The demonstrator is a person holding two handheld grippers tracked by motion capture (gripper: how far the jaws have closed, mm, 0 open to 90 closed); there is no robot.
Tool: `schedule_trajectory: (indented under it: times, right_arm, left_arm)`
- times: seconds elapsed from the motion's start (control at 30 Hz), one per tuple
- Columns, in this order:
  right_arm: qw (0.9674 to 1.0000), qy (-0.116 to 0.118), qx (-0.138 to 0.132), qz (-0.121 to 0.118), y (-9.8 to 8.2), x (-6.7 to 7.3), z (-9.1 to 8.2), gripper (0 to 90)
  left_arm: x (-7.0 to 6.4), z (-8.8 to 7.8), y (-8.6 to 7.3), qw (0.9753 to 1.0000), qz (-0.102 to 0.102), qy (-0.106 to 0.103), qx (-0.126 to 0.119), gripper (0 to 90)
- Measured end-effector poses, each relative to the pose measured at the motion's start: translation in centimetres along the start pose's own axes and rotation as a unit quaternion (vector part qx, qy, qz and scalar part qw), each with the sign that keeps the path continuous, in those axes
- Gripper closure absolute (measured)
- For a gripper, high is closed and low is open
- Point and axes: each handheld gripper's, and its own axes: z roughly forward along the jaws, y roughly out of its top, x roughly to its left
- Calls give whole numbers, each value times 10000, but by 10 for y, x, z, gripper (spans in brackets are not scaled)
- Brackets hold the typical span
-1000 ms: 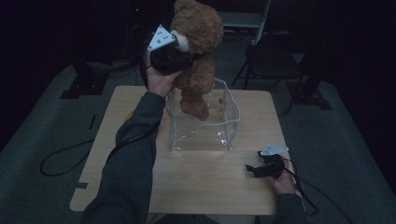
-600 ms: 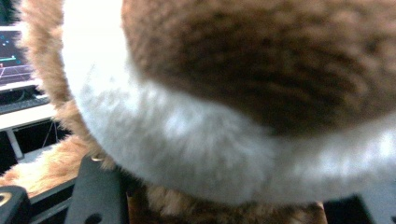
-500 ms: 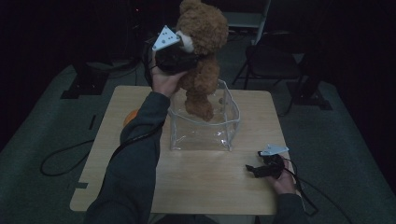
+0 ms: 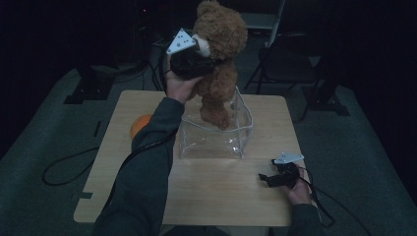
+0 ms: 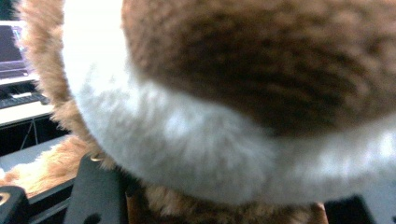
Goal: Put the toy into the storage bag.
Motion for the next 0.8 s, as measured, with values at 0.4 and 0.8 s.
schedule_trajectory:
  times: [0.4,0.8]
  right_arm:
    - [10000,-2,0,3,0,0,0,117]
    - [10000,-2,-1,2,0,0,0,117]
  left_arm:
    - [-2,10,-7,9999,-97,-69,-20,385]
    - [-4,22,-15,9999,-130,-86,45,385]
